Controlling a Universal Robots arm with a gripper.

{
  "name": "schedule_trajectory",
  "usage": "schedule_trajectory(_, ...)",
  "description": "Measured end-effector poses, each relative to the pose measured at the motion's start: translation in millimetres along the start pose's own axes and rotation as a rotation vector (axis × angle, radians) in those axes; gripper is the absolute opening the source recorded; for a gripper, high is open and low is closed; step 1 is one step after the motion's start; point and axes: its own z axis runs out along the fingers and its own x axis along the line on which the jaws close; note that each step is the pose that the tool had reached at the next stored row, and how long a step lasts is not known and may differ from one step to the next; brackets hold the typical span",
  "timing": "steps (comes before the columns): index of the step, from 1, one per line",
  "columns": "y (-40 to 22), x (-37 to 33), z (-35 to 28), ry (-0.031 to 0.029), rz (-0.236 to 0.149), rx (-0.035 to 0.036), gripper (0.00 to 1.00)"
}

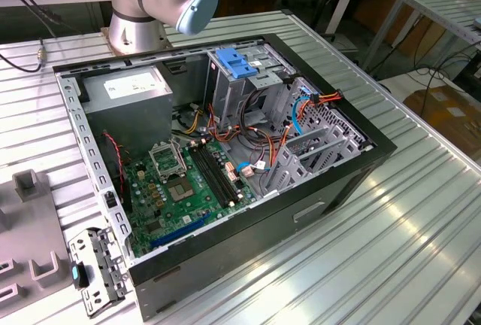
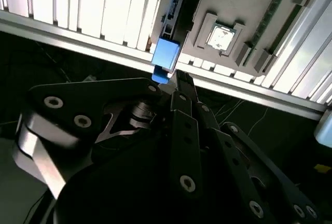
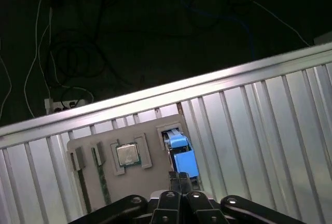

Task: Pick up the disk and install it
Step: 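Pick up the disk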

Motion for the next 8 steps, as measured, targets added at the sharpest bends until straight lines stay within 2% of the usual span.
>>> schedule_trajectory(1,-0.1,-0.1,0.0,0.0012,-0.028,-0.0001,0.11)
schedule_trajectory(5,0.1,-3.5,0.7,0.0033,-0.062,-0.0002,0.11)
schedule_trajectory(6,0.6,-6.9,1.3,0.0091,-0.062,0.0015,0.11)
schedule_trajectory(7,1.0,-8.8,2.4,0.0120,-0.063,0.0023,0.11)
schedule_trajectory(8,1.2,-10.1,4.3,0.0120,-0.063,0.0023,0.11)
